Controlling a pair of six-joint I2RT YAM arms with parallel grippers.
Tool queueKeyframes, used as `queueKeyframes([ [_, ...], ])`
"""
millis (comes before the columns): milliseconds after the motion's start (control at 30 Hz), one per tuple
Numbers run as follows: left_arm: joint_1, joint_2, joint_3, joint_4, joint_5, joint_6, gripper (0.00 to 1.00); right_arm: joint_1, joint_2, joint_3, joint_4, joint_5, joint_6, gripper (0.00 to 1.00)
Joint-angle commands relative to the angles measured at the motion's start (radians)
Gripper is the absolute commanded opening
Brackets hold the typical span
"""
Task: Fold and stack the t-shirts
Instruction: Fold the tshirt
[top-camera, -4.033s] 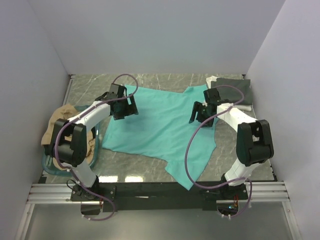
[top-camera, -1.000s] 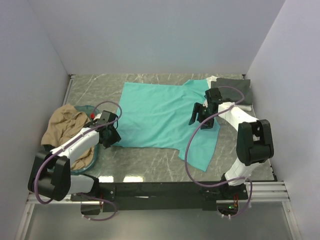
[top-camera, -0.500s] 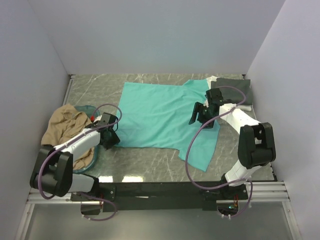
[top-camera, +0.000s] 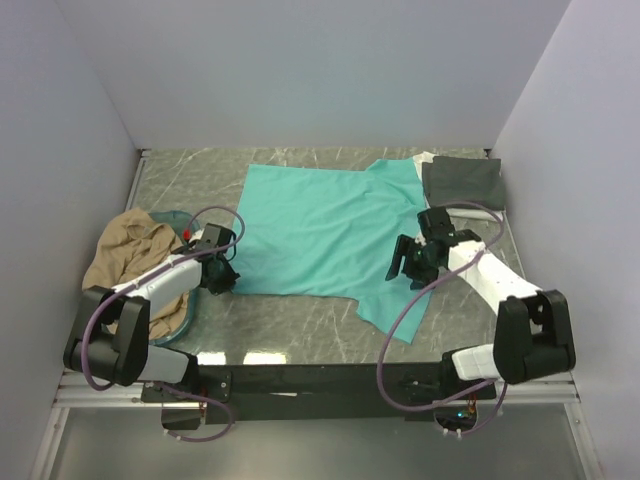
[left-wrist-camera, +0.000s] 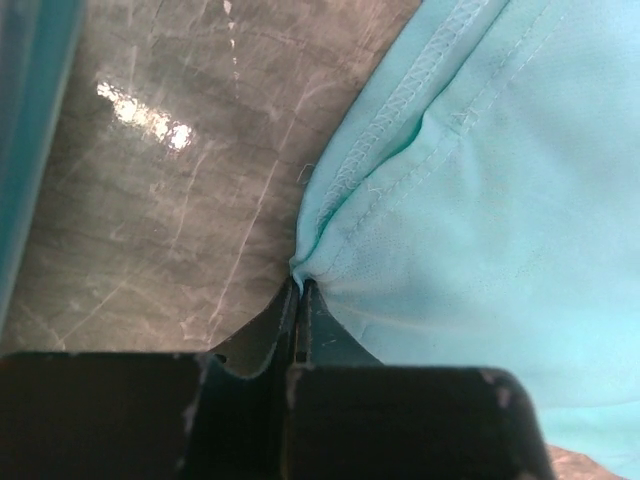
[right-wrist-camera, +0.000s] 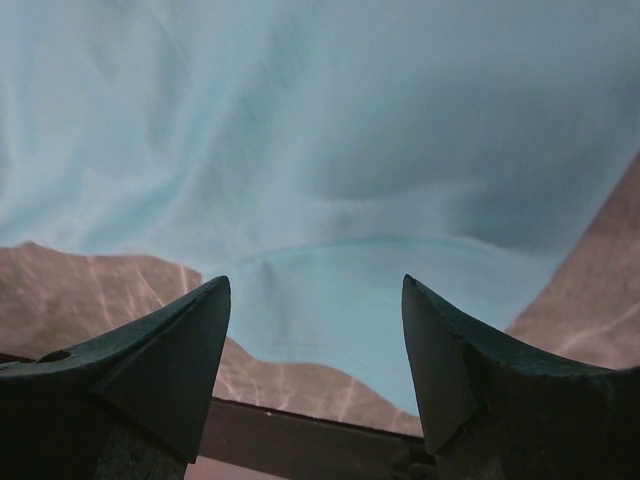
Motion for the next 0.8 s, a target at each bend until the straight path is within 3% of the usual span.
queueKeyframes([
  [0, 0.011, 0.014, 0.023, 0.014, 0.025, 0.038, 0.01, 0.035, -0.087, -0.065, -0.058, 0.060, 0.054, 0.75],
  [233, 0.020, -0.007, 0.031, 0.000, 0.054, 0.066, 0.01, 0.123, -0.241, -0.190, -0.148, 0.113, 0.182, 0.73],
  [400, 0.022, -0.038, 0.011, -0.001, 0.077, 0.063, 0.01, 0.207, -0.338, -0.280, -0.207, 0.109, 0.260, 0.66],
  [600, 0.022, -0.065, -0.011, -0.009, 0.086, 0.060, 0.01, 0.219, -0.422, -0.319, -0.273, 0.142, 0.314, 0.61],
  [767, 0.022, -0.085, -0.031, -0.009, 0.095, 0.060, 0.01, 0.219, -0.411, -0.374, -0.221, 0.125, 0.337, 0.57],
])
